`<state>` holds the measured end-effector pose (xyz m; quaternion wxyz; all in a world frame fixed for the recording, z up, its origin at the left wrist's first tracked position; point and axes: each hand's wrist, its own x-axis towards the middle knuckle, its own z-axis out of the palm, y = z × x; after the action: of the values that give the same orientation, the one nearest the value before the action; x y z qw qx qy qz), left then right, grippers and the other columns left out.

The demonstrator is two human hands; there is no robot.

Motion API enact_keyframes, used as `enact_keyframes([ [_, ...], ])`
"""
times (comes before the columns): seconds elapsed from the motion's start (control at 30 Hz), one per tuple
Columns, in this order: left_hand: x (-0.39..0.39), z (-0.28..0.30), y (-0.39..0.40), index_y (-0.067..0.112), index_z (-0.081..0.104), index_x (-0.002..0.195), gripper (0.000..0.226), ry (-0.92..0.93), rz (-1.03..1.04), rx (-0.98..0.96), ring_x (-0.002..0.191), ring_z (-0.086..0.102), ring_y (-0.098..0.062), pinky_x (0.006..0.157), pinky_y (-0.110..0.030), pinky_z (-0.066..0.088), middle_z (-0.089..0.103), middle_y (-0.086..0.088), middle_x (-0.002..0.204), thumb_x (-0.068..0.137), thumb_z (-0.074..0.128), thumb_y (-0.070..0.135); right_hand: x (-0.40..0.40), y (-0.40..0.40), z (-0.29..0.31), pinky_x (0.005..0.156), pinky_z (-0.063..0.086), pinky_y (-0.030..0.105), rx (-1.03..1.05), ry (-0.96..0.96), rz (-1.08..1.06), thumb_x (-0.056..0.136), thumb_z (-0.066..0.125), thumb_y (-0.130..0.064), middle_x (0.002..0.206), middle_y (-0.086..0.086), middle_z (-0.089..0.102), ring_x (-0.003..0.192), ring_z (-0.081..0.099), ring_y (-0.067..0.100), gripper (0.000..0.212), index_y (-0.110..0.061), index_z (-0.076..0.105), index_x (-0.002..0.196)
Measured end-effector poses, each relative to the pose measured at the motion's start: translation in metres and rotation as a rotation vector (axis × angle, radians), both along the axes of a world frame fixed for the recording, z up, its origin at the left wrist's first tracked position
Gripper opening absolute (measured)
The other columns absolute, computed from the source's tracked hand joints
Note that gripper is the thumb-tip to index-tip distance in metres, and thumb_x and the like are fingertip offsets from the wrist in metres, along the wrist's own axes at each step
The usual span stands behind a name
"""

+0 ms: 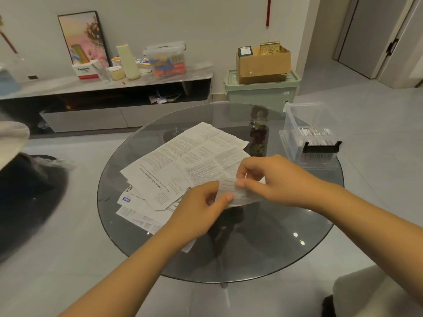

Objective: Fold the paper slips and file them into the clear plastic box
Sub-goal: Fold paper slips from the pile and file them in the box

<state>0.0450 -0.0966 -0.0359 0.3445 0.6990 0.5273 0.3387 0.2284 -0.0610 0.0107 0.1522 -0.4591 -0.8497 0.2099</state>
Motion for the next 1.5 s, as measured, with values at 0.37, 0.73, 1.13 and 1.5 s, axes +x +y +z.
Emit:
enact_keyframes([
  [0.37, -0.021, -0.005, 0.001, 0.030, 0.064, 0.103, 0.016, -0.165, 0.340, -0.144, 0.094, 0.067, -0.007, 0.088, -0.038, 0.054, 0.070, 0.012, 0.103, 0.095, 0.050, 0.027, 0.008, 0.021, 0.003, 0.084, 0.048, 0.033, -0.027, -0.082, -0.171, 0.076, 0.072, -0.039, 0.110, -0.013, 0.060, 0.098, 0.055, 0.010, 0.039, -0.033, 0.056, 0.110],
  [0.73, -0.016, -0.016, -0.004, 0.034, 0.000, 0.148, 0.094, 0.239, 0.252, 0.037, 0.129, 0.033, -0.007, 0.100, -0.018, 0.027, 0.026, 0.008, 0.145, 0.083, 0.068, 0.028, 0.002, 0.020, -0.026, 0.103, 0.027, 0.031, 0.064, -0.387, -0.101, 0.080, 0.068, -0.035, 0.139, -0.005, 0.030, 0.126, 0.030, 0.018, 0.082, -0.034, 0.019, 0.146],
  [1.13, -0.015, -0.027, -0.009, 0.039, 0.006, 0.148, 0.085, 0.662, 0.080, 0.003, 0.144, -0.015, -0.018, 0.116, -0.042, 0.001, -0.031, 0.005, 0.152, 0.080, 0.049, 0.068, 0.012, 0.009, -0.028, 0.101, 0.037, 0.034, -0.008, -0.633, -0.010, 0.096, 0.040, -0.043, 0.147, -0.006, 0.030, 0.128, 0.030, 0.019, 0.050, -0.036, 0.027, 0.144],
  [1.5, -0.005, -0.022, -0.008, 0.025, 0.061, 0.120, 0.051, 0.603, -0.092, 0.276, 0.112, 0.044, -0.014, 0.098, -0.030, 0.027, 0.052, 0.005, 0.119, 0.086, 0.041, 0.056, 0.014, -0.031, -0.028, 0.069, 0.034, 0.027, 0.088, -0.820, -0.111, 0.098, 0.033, -0.047, 0.111, 0.004, 0.050, 0.093, 0.050, 0.019, 0.044, -0.015, 0.054, 0.118],
])
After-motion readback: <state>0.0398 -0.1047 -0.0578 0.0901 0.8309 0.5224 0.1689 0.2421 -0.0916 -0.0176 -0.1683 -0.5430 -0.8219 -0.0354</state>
